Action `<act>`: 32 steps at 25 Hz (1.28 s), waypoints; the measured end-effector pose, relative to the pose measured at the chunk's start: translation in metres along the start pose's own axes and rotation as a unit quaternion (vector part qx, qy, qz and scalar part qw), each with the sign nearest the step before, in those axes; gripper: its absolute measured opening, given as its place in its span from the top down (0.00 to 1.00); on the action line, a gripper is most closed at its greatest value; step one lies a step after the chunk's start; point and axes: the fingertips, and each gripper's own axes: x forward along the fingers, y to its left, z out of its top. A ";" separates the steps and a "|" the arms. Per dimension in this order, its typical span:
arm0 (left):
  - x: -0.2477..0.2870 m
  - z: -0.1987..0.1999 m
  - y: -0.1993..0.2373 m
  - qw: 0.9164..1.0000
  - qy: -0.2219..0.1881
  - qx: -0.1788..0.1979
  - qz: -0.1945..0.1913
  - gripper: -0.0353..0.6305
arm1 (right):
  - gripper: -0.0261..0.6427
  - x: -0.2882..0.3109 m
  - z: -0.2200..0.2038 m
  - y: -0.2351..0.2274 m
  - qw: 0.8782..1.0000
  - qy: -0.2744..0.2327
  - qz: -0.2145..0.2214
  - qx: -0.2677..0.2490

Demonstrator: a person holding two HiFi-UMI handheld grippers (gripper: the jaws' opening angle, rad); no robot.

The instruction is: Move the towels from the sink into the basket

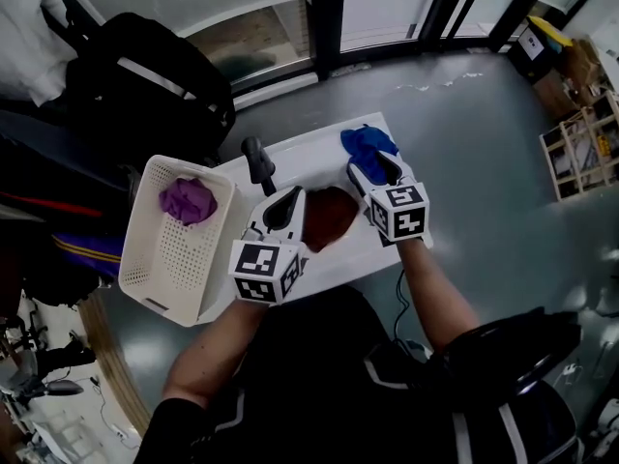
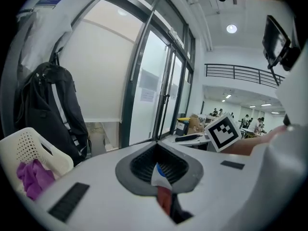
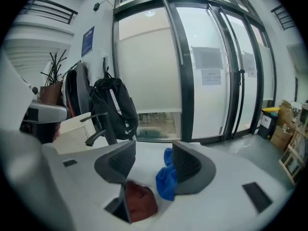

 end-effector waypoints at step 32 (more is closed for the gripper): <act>0.060 -0.047 0.009 0.996 0.086 -0.003 0.013 0.94 | 0.55 0.111 -0.081 -0.086 0.992 0.099 -0.041 -0.072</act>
